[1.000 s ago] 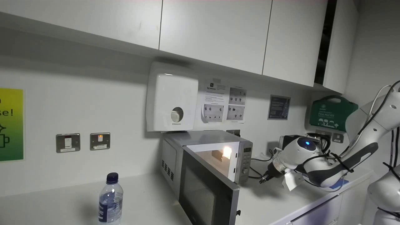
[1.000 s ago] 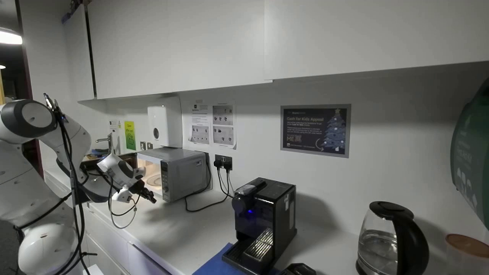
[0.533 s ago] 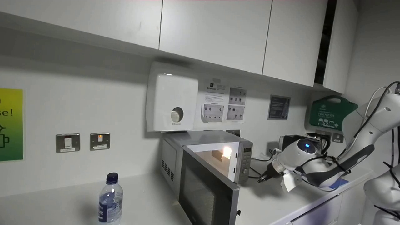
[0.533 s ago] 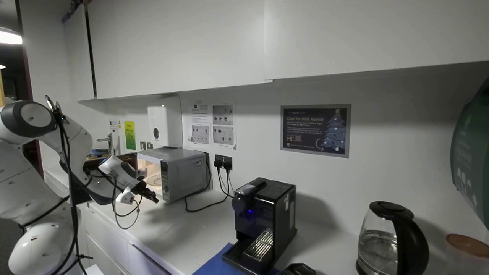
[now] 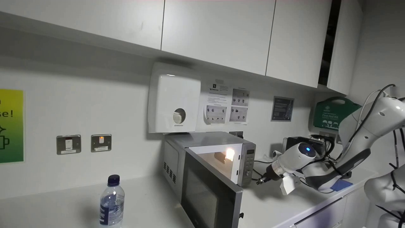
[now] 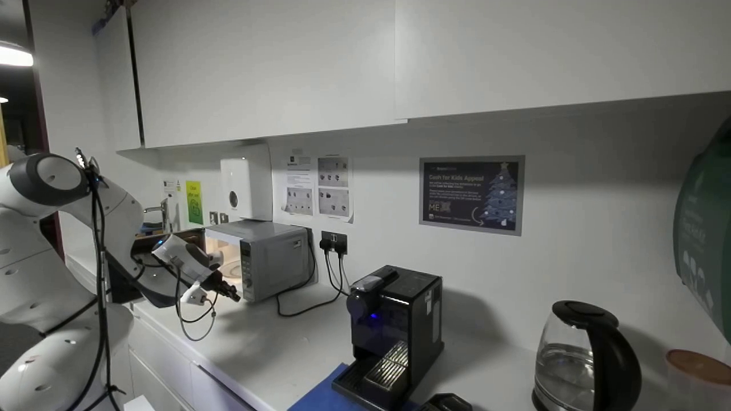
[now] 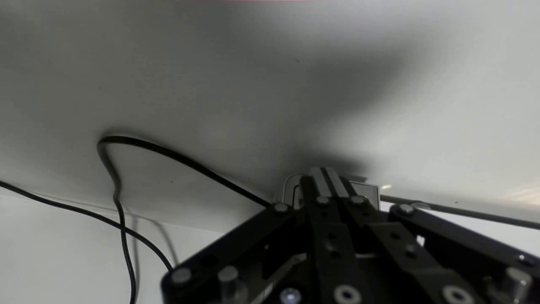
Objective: Press a button on the microwave
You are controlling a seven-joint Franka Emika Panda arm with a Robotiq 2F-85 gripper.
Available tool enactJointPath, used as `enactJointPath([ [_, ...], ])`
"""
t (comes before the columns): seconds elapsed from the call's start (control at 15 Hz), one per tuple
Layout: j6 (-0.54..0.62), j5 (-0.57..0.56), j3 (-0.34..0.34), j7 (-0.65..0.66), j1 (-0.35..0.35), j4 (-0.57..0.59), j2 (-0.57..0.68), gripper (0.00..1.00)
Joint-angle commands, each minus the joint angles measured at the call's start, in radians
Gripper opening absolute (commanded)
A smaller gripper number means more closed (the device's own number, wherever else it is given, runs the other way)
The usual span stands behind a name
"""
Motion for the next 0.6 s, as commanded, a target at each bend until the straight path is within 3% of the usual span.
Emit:
enactJointPath([
  [0.0, 0.086, -0.02, 0.115, 0.023, -0.146, 0.025, -0.05, 0.0],
  [0.53, 0.226, 0.025, 0.363, 0.014, -0.422, 0.094, -0.162, 0.0],
])
